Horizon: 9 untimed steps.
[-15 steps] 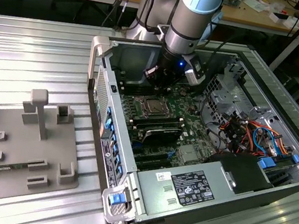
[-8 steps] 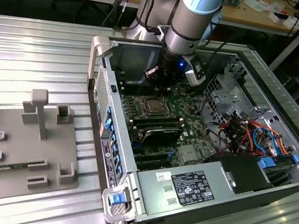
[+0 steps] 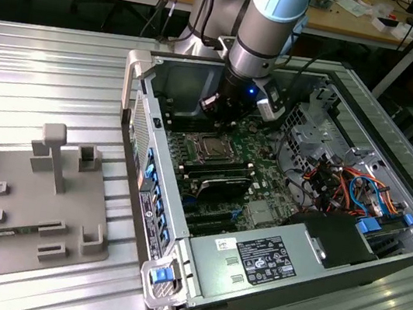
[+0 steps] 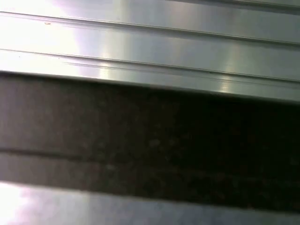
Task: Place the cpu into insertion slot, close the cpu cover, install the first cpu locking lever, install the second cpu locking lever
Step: 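Install the first cpu locking lever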
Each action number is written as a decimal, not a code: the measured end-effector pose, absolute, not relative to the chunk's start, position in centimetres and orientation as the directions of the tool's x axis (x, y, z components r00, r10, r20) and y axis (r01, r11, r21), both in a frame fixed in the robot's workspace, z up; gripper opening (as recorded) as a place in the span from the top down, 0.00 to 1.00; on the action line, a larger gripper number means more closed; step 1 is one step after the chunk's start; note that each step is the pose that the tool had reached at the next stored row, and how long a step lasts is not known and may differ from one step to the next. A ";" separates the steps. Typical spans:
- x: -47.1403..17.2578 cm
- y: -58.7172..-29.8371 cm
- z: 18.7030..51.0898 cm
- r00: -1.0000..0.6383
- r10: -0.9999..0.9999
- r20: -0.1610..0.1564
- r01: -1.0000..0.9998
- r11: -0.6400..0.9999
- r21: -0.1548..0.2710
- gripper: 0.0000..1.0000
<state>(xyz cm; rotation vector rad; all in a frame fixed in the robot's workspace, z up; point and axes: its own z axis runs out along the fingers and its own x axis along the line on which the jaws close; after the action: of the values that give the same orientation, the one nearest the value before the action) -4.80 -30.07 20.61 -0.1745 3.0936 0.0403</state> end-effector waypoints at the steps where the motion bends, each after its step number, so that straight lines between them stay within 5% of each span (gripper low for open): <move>1: -4.8 -30.1 20.6 -0.993 -0.112 -0.044 -0.113 0.993 0.024 0.89; 9: -4.7 -30.0 20.0 -0.993 -0.112 -0.044 -0.113 0.993 0.022 0.89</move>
<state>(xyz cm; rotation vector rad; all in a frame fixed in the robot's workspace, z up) -4.66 -30.02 19.99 -0.1745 3.0939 0.0375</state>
